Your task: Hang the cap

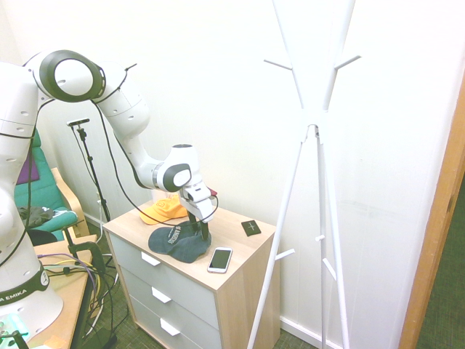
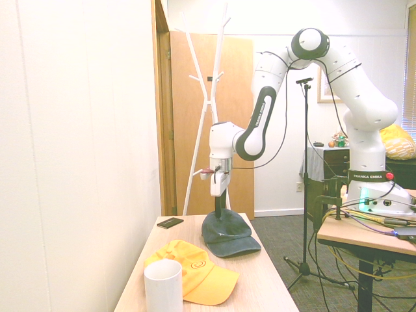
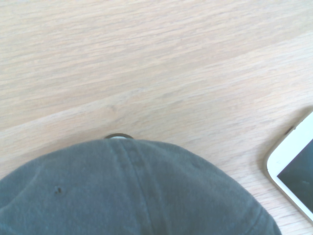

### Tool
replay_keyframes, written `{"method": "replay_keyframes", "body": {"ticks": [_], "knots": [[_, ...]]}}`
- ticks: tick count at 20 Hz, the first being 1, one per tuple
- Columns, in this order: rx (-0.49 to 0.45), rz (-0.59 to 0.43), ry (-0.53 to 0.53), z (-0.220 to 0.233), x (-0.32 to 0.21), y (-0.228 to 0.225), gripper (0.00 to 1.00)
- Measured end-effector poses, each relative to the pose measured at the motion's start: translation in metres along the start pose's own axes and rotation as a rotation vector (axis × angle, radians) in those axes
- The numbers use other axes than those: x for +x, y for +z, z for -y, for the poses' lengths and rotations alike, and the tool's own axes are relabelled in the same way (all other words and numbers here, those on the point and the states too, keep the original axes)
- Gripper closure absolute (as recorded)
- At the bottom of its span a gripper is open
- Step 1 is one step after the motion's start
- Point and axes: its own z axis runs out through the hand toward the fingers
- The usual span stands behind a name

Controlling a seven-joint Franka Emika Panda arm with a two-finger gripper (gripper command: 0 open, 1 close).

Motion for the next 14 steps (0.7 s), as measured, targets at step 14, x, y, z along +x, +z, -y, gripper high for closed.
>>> {"method": "replay_keyframes", "body": {"ticks": [14], "knots": [[-0.008,0.001,0.006,-0.0023,0.0059,-0.0004,1.0]]}}
